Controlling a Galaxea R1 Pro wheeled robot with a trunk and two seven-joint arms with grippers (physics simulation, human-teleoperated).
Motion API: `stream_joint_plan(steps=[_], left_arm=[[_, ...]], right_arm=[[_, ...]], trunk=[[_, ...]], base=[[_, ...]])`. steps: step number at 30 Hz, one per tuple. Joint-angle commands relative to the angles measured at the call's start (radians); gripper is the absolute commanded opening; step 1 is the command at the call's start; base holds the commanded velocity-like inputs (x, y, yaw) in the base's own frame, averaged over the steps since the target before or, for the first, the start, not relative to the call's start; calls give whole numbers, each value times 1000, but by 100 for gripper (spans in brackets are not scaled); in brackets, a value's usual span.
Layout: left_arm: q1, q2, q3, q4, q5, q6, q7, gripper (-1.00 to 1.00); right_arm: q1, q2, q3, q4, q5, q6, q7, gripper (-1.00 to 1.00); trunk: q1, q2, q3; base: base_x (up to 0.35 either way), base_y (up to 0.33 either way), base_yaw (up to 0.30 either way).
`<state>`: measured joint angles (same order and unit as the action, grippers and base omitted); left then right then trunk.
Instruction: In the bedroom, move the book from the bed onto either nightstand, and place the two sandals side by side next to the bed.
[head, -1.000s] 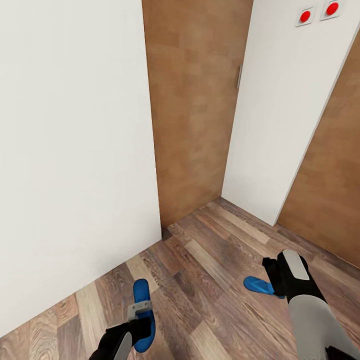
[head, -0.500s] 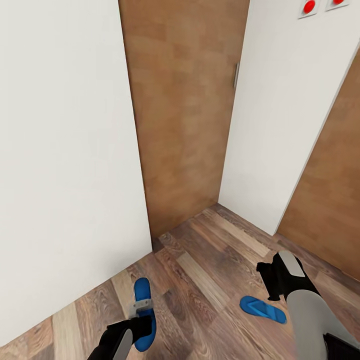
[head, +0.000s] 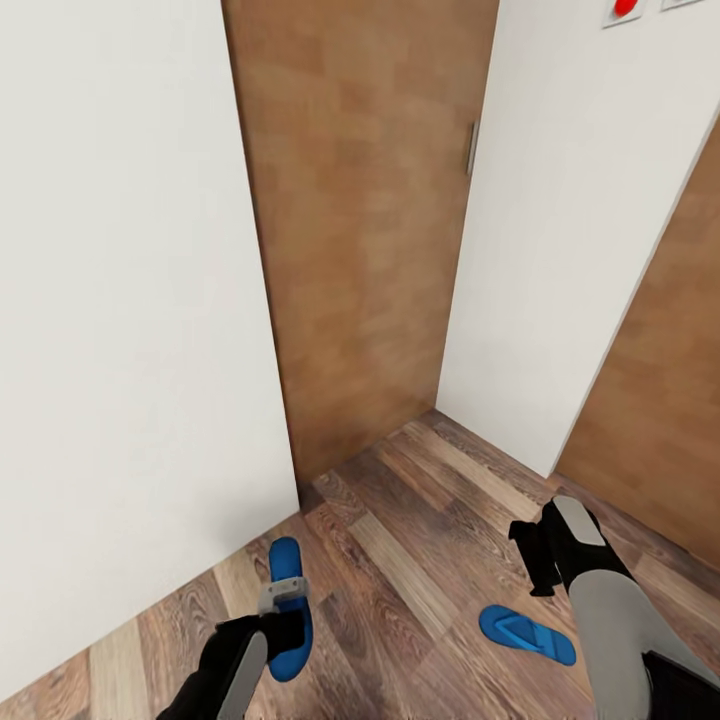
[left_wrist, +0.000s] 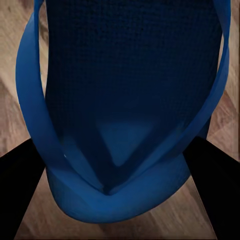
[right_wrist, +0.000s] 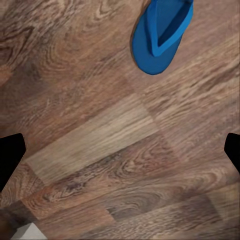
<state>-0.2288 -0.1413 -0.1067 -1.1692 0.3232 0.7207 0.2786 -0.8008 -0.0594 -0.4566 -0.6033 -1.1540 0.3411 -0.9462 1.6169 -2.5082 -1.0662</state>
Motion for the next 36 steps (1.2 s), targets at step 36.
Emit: stream_joint_plan(steps=[36], left_arm=[[-281, -18, -55, 14, 207, 292, 39, -100]], right_arm=[[-55, 15, -2, 51, -91, -258, 124, 100]], trunk=[[16, -9, -140]], base=[[1, 0, 0]])
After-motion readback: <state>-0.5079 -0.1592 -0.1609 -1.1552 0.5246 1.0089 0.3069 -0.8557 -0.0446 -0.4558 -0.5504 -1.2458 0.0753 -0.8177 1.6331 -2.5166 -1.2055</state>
